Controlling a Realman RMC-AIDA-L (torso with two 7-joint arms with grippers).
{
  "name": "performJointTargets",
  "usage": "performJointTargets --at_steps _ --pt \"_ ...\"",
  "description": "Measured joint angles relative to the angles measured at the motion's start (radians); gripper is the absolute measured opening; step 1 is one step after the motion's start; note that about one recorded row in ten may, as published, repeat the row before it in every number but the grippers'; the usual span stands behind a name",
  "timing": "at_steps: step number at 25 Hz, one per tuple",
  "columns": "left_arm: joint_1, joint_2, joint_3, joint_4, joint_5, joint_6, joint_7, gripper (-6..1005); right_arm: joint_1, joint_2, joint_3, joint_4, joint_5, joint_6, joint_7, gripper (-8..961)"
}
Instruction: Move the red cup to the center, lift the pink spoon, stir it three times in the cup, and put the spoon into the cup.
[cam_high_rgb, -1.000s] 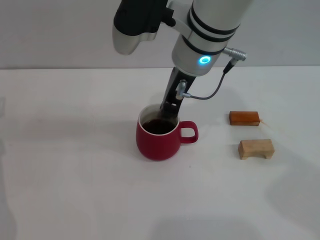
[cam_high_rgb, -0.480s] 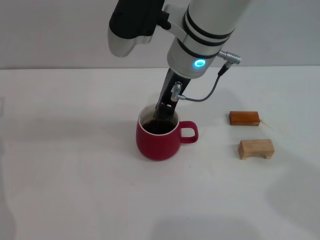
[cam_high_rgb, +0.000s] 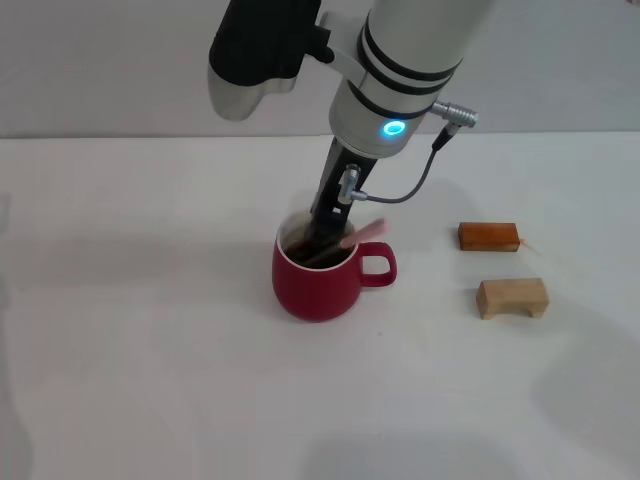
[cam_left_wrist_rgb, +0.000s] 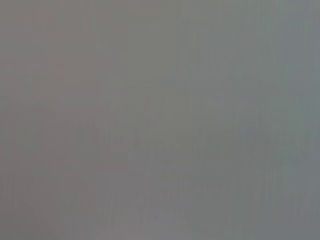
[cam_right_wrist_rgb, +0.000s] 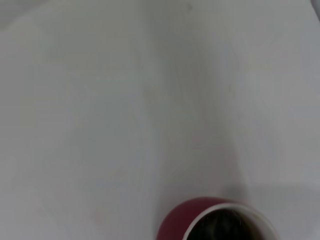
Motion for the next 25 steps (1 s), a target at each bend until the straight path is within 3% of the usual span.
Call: performJointTargets --at_steps 4,6,7,8,9,11,12,13,14,15,16,17,18,19,22,23,24,25 --pt "0.0 0.0 0.0 0.001 0.0 0.0 0.0 829 -0.029 -0.001 0.0 0.056 0.0 -0.041 0.007 252" --pt "-0.001 0.0 -0.001 0.003 0.0 0.0 0.0 829 -0.11 -0.002 -0.024 0.19 0.002 -0.149 0.01 257" --pt "-0.001 0.0 -0.001 0.004 0.0 0.0 0.0 829 -0.11 -0.002 -0.024 0.19 0.002 -0.149 0.01 257" --pt "-0.001 0.0 -0.001 0.004 0.0 0.0 0.0 829 -0.187 -0.002 -0.048 0.285 0.01 -0.258 0.011 257" --pt "-0.001 0.0 -0.001 0.004 0.0 0.0 0.0 829 -0.187 -0.002 -0.048 0.285 0.01 -0.258 0.011 257" --pt "0.001 0.0 -0.002 0.001 0.0 0.001 0.0 829 -0.33 0.0 -0.101 0.42 0.02 -0.435 0.019 257" --pt "0.001 0.0 -0.002 0.001 0.0 0.001 0.0 829 -0.33 0.0 -0.101 0.42 0.02 -0.435 0.019 257" --pt "0.002 0.0 -0.003 0.001 0.0 0.001 0.0 829 -0.452 -0.001 -0.164 0.503 0.02 -0.605 0.038 257" --pt "0.002 0.0 -0.003 0.001 0.0 0.001 0.0 829 -0.452 -0.001 -0.164 0.503 0.02 -0.605 0.038 257" --pt "0.004 -0.001 -0.003 0.0 0.001 0.002 -0.004 829 -0.567 0.0 -0.224 0.556 0.01 -0.788 0.066 257" --pt "0.005 -0.002 -0.003 0.0 0.002 0.004 -0.006 829 -0.612 0.001 -0.244 0.569 0.004 -0.864 0.076 257" --pt "0.005 -0.002 -0.003 0.0 0.002 0.004 -0.006 829 -0.612 0.001 -0.244 0.569 0.004 -0.864 0.076 257" --pt "0.008 -0.002 -0.003 0.0 0.004 0.01 -0.016 829 -0.704 0.002 -0.271 0.574 -0.003 -1.044 0.088 257" --pt "0.008 -0.002 -0.003 0.0 0.004 0.01 -0.016 829 -0.704 0.002 -0.271 0.574 -0.003 -1.044 0.088 257" --pt "0.012 -0.003 0.0 -0.001 0.006 0.019 -0.029 829 -0.832 0.002 -0.287 0.552 0.0 -1.323 0.092 257" --pt "0.013 -0.003 0.002 -0.001 0.006 0.02 -0.031 829 -0.912 0.003 -0.285 0.526 0.01 -1.495 0.098 257" --pt "0.013 -0.003 0.004 -0.002 0.007 0.021 -0.032 829 -0.912 0.003 -0.285 0.526 0.01 -1.495 0.098 257" --pt "0.015 -0.003 0.006 -0.002 0.008 0.021 -0.033 829 -0.973 0.002 -0.283 0.497 0.031 -1.643 0.102 257"
